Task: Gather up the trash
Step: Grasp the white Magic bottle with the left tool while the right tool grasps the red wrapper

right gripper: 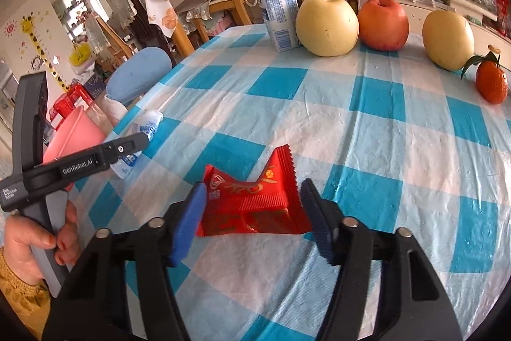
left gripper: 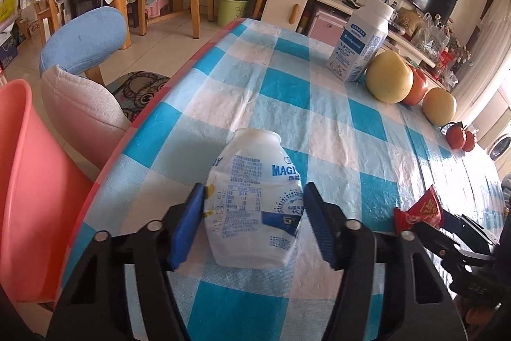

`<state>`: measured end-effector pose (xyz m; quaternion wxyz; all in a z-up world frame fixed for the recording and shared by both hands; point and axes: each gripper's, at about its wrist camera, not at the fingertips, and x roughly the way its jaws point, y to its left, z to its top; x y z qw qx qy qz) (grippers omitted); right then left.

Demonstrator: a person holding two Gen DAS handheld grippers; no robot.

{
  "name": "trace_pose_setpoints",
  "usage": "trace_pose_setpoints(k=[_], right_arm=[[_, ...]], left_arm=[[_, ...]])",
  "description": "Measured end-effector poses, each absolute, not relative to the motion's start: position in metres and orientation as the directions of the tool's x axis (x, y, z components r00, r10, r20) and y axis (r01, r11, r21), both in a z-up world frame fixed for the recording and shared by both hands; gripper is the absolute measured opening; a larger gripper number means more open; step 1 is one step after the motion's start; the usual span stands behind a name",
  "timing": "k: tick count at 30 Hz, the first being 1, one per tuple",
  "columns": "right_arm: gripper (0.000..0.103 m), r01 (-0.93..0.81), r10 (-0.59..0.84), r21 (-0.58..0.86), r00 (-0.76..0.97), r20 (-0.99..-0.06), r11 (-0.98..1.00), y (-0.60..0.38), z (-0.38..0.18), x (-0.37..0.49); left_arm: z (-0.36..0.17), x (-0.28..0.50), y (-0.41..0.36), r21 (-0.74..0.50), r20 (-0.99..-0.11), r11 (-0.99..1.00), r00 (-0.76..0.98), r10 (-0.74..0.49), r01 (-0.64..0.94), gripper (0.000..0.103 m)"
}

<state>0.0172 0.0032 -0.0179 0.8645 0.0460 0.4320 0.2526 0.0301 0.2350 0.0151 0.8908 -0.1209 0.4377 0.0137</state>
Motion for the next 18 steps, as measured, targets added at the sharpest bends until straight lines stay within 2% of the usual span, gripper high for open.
trace_pose_setpoints(k=[6, 13, 18], right_arm=[[0.052, -0.404, 0.469, 0.278, 0.517, -0.716, 0.871, 0.005, -0.017, 0.012], [0.035, -0.42, 0.475, 0.269, 0.53, -0.703, 0.867, 0.009, -0.014, 0.005], [0.03, -0.423, 0.461, 0.245, 0.544, -0.701, 0.872, 0.011, -0.01, 0.001]], left_arm=[[0.015, 0.03, 0.231, -0.195, -0.782, 0.975, 0.617, -0.089, -0.107, 0.063], [0.017, 0.028, 0.229, -0.201, -0.778, 0.975, 0.62, -0.103, -0.09, 0.063], [0.024, 0.023, 0.228, -0.209, -0.76, 0.975, 0.64, -0.116, -0.073, 0.063]])
